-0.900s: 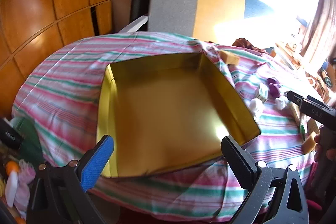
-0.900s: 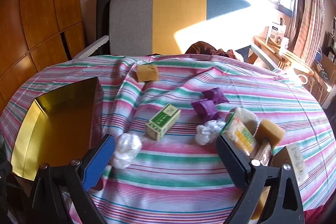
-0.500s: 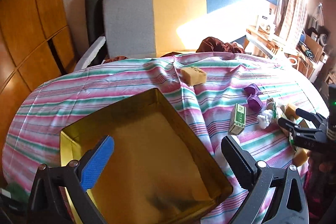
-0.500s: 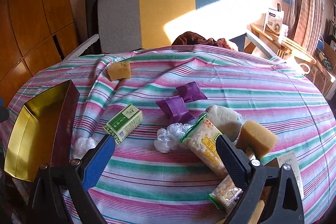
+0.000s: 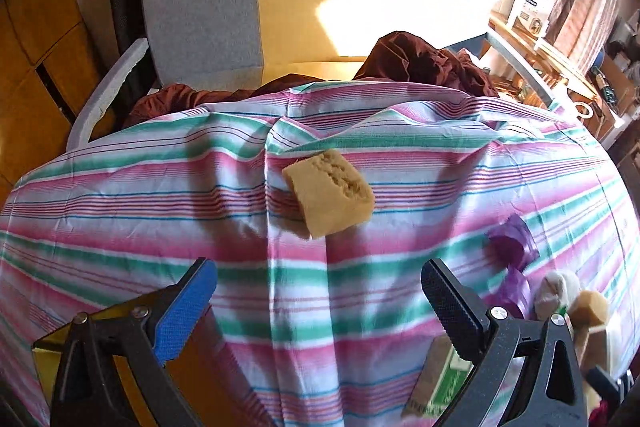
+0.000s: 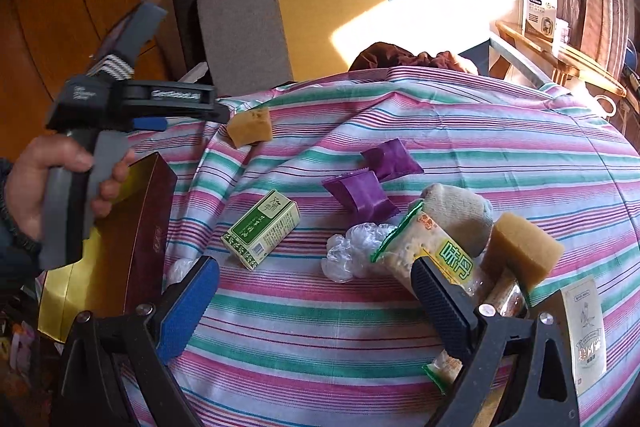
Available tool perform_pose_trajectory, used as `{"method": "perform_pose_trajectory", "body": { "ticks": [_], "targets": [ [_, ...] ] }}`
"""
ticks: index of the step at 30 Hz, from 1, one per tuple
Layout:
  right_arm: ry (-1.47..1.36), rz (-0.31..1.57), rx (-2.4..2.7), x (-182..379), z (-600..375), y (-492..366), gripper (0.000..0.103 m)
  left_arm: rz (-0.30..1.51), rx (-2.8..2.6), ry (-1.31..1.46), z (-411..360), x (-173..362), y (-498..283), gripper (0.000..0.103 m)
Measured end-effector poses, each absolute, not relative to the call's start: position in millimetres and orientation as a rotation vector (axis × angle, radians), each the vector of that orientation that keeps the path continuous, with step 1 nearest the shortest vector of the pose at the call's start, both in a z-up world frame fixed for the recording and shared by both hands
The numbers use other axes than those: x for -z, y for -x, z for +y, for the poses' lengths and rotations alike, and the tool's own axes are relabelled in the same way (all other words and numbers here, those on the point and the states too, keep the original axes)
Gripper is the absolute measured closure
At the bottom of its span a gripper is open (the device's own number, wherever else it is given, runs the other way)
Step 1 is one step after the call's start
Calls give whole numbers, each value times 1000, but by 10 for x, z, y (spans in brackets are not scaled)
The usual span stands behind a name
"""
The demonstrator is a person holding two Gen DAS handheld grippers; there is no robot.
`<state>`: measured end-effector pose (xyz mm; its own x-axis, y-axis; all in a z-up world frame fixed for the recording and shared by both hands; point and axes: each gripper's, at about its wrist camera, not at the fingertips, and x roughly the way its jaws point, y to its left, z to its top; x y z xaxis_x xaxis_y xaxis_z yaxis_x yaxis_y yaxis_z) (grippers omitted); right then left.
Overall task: Organize objects
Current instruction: 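Grasp the yellow sponge on the cloth with the left gripper, then drop the sponge into the gold tray while the right gripper grasps a wrapped white ball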
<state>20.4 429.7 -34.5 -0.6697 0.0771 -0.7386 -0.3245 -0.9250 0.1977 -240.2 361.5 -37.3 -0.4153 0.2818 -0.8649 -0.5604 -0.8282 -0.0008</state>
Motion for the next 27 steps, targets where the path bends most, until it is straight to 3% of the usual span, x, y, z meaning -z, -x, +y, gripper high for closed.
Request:
{"method": "perform_pose_trajectory", "body": {
  "ticks": [8, 10, 13, 15, 27],
  "targets": [
    [1160, 473, -2670, 311, 4258, -192, 5, 442, -2277, 1423, 3963, 801, 2938, 0],
    [1158, 478, -2669, 306, 4266, -195, 5, 425, -2273, 1432, 3983, 851, 2995, 5],
    [1157, 482, -2663, 305, 4280, -199, 5, 428, -2225, 1427, 4021, 916, 3005, 40],
    [1161, 480, -2652, 314, 4296, -201, 5, 427, -2234, 1405, 4102, 915, 2968, 46],
    [1197, 458, -2611, 425, 4308, -165, 7, 278, -2235, 1180, 3226, 154, 2175, 46]
  ]
}}
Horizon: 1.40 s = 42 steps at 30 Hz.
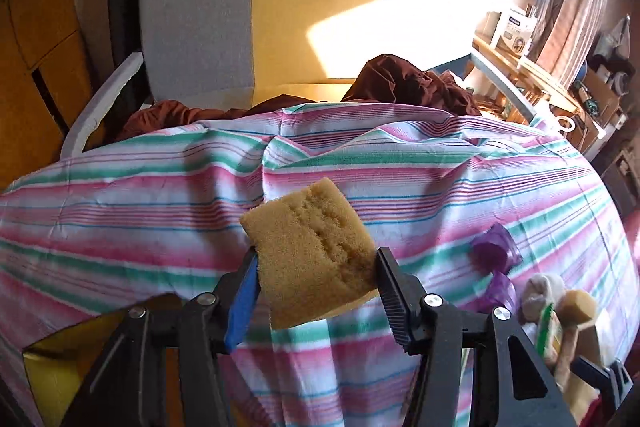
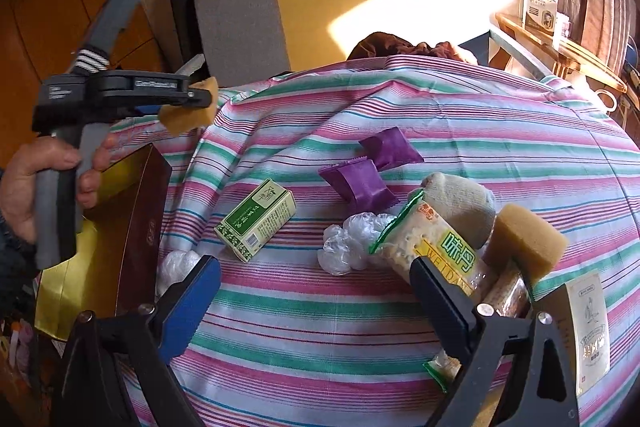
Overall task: Organize objects
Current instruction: 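Drop the sponge into the gold tray while the right gripper grasps a wrapped white ball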
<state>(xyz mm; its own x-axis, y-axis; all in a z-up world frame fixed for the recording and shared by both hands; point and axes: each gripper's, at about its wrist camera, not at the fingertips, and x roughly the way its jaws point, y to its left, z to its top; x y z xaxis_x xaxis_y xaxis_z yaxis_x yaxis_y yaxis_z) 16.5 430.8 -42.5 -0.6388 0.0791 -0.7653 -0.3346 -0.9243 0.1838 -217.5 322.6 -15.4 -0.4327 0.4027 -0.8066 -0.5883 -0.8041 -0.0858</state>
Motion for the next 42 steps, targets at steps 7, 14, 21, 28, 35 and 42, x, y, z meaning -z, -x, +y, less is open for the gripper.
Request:
{"method": "perform_pose_trajectory", "body": {
  "ticks": [7, 14, 21, 28, 35, 42],
  "targets": [
    [1259, 427, -2702, 458, 4092, -113, 22, 164, -2251, 1135, 2267, -104, 1663, 46],
    [1398, 563, -2704, 599, 3791, 67, 32, 118, -2300, 1122, 1476, -97, 1235, 45],
    [1462, 802, -2646, 822, 3597, 351, 32, 22, -2354, 1153, 806, -21, 952, 45],
    [1514, 805, -2586, 994, 3456, 459, 68, -77, -2433, 1226, 133, 127, 974, 45],
    [1416, 610, -2624, 696, 3439, 108, 68, -67, -2477, 1269, -1, 255, 1364, 45],
    [1389, 503, -2624, 581, 3427, -84, 68, 47, -2498, 1327, 221, 482, 1979, 44]
  ]
}}
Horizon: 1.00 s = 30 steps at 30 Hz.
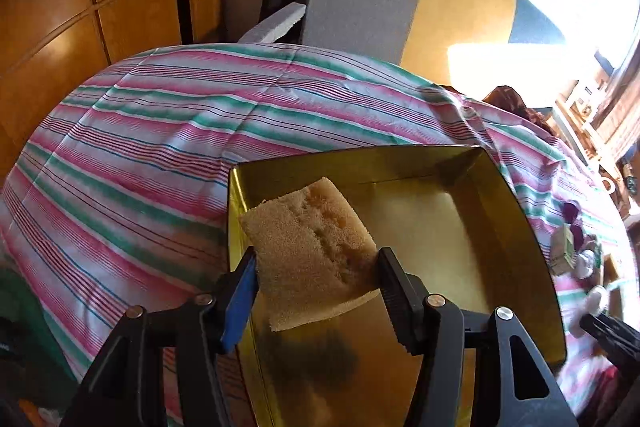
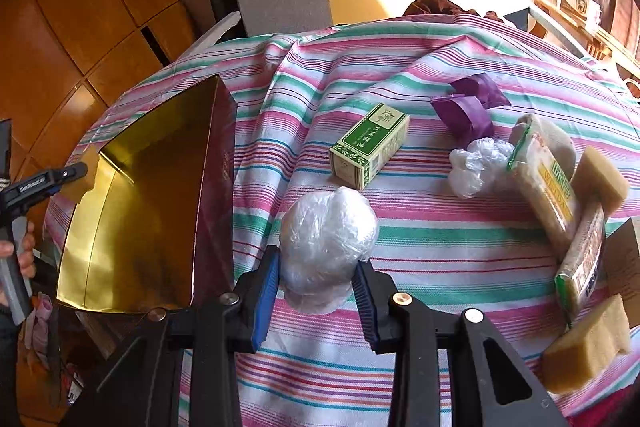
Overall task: Organize objects
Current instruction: 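Drop the sponge into the gold tray while the right gripper grasps a wrapped white ball, then carry the plastic-wrapped white ball into the gold tray and release it with the right gripper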
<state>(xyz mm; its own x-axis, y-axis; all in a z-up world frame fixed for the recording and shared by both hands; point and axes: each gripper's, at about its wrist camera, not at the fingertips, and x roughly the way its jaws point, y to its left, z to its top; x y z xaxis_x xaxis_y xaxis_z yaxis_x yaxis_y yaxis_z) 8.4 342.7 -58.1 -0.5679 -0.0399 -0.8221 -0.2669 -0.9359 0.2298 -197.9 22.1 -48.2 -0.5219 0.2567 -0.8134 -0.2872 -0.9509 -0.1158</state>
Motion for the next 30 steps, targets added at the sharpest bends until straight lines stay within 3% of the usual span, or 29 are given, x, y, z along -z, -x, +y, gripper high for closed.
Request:
{"method": "perform_pose_trajectory", "body": {
  "ticks": [7, 15, 22, 30],
  "targets": [
    [1373, 465, -2638, 540, 3360, -122, 68, 121, -2518, 1424, 286, 753, 2402, 41],
    [1396, 449, -2628, 616, 3317, -62, 68, 105, -2520, 1386, 320, 730, 2446, 28],
    [1405, 452, -2610, 679, 3328, -68, 68, 67, -2604, 1288, 161, 456, 2102, 28],
    [1422, 473, -2584, 803, 3355, -71, 68, 4, -2655, 1175, -47, 225, 1150, 26]
  ]
}}
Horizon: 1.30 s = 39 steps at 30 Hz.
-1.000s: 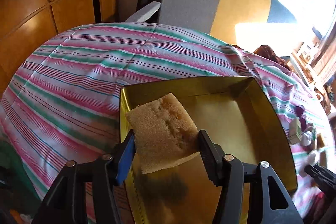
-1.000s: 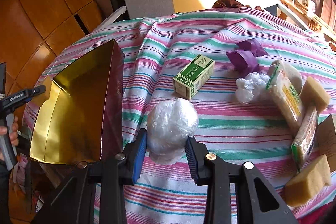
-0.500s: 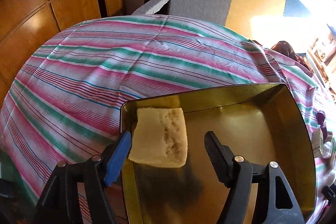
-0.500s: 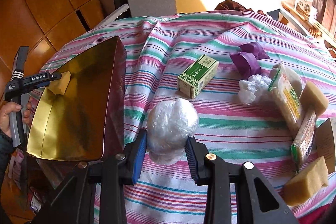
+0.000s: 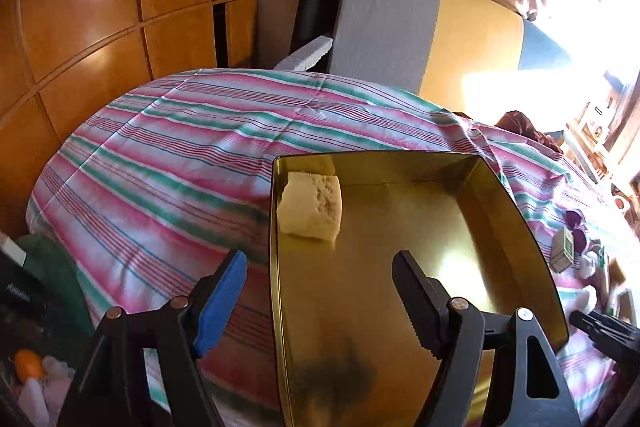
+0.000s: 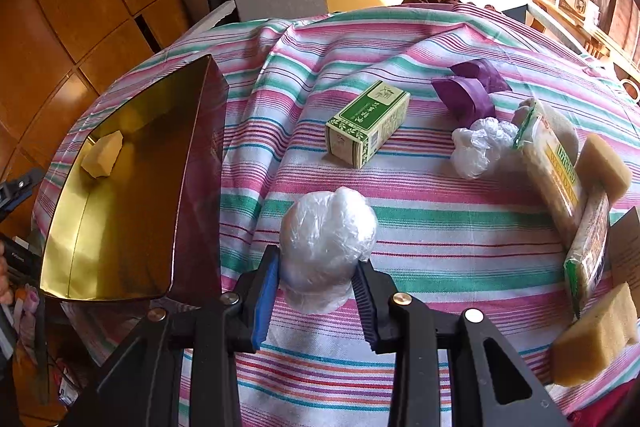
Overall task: Organize objects
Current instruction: 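Carry the plastic-wrapped white ball into the gold tray and release it with the right gripper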
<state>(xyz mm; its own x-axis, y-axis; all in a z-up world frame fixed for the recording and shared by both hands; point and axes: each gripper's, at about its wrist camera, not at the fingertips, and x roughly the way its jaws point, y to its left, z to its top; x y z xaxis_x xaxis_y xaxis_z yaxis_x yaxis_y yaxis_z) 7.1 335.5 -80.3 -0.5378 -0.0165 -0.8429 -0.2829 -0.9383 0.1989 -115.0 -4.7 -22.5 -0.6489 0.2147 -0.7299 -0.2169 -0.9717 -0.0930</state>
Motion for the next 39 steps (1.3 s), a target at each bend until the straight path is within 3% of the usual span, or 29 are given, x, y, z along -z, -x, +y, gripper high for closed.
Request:
{"method": "perform_pose_trajectory", "body": {
  "ticks": [10, 23, 32, 39],
  "targets": [
    [1410, 499, -2560, 911, 3398, -99, 68, -7, -2673, 1119, -70, 204, 336, 26],
    [1386, 513, -2555, 931, 3393, -118, 68, 118, -2649, 1097, 171, 248, 63, 26],
    [1306, 509, -2684, 441, 3188, -51, 68, 113, -2683, 1059, 114, 153, 29, 26],
    [1423, 413, -2853, 218, 2564, 381, 68, 65, -2707, 1061, -64, 129, 64, 26]
  ]
}}
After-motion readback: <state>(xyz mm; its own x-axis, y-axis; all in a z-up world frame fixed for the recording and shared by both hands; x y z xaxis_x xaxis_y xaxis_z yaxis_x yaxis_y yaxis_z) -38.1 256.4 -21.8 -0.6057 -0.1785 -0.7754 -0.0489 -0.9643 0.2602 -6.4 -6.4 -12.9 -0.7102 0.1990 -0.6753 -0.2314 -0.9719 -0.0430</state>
